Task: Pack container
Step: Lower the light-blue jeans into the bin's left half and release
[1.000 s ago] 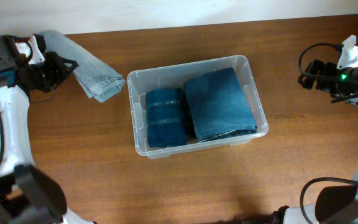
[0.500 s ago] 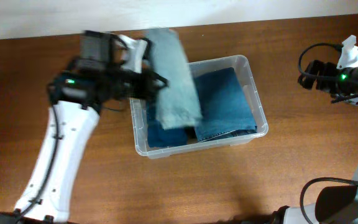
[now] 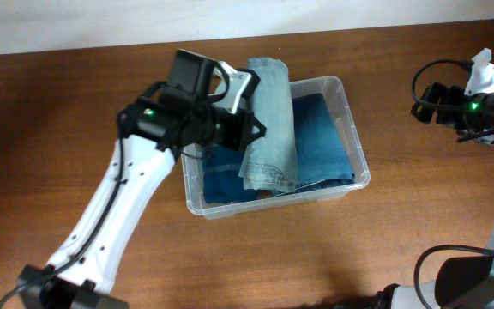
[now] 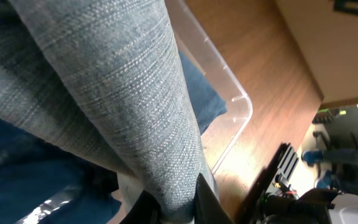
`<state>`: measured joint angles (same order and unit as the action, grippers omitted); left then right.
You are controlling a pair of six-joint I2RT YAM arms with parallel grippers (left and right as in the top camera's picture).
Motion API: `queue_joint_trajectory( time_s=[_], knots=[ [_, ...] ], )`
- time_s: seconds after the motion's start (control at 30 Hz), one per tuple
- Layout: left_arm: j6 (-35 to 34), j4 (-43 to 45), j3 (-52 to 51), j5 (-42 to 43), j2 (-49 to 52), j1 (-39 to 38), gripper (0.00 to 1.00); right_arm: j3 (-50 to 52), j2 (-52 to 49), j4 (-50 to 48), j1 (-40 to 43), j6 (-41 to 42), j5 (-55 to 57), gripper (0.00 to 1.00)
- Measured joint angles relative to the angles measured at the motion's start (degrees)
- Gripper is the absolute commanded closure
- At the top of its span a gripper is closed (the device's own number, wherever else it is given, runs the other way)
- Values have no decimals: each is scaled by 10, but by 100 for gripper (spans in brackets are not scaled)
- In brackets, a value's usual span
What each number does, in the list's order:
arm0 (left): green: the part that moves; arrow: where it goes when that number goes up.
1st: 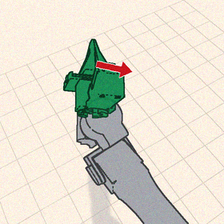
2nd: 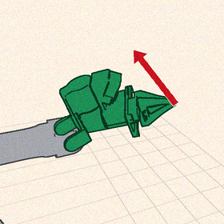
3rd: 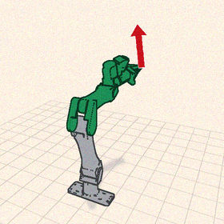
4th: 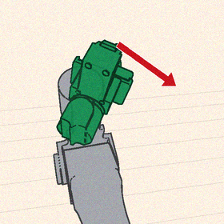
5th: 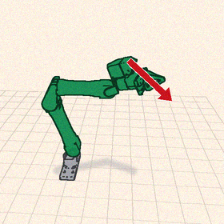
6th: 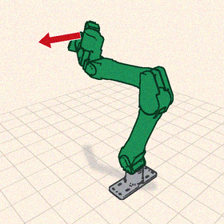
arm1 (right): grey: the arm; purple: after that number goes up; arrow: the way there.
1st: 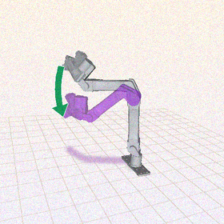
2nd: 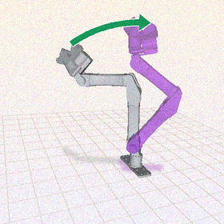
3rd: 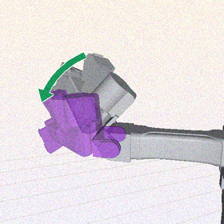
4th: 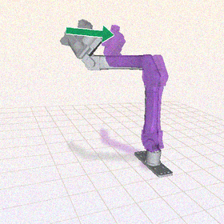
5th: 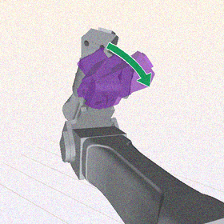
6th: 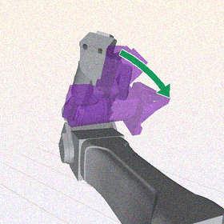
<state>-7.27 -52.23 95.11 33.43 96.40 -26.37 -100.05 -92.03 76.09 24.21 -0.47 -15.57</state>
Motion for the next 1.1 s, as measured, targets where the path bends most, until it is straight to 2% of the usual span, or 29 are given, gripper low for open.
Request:
queue_joint_trajectory(
  time_s=[0.27,0.43,0.47,0.53,0.57,0.63,1.1],
  knots=[
    [0,7,0,-7,19,-9,99,0,0,0,0,0,0,2],
    [0,-20,0,-54,19,-9,99,0,0,0,0,0,0,2],
    [0,-29,0,-69,19,-9,91,0,0,0,0,-1,0,2],
    [0,-43,0,-101,19,-9,63,0,0,0,0,-1,0,2],
    [2,-48,0,-116,19,-9,45,0,0,0,0,-1,0,2],
    [0,-56,0,-140,19,-9,34,0,0,0,0,-1,0,2],
    [0,-95,0,-297,19,-9,34,0,0,0,0,-2,0,2]
  ],
)
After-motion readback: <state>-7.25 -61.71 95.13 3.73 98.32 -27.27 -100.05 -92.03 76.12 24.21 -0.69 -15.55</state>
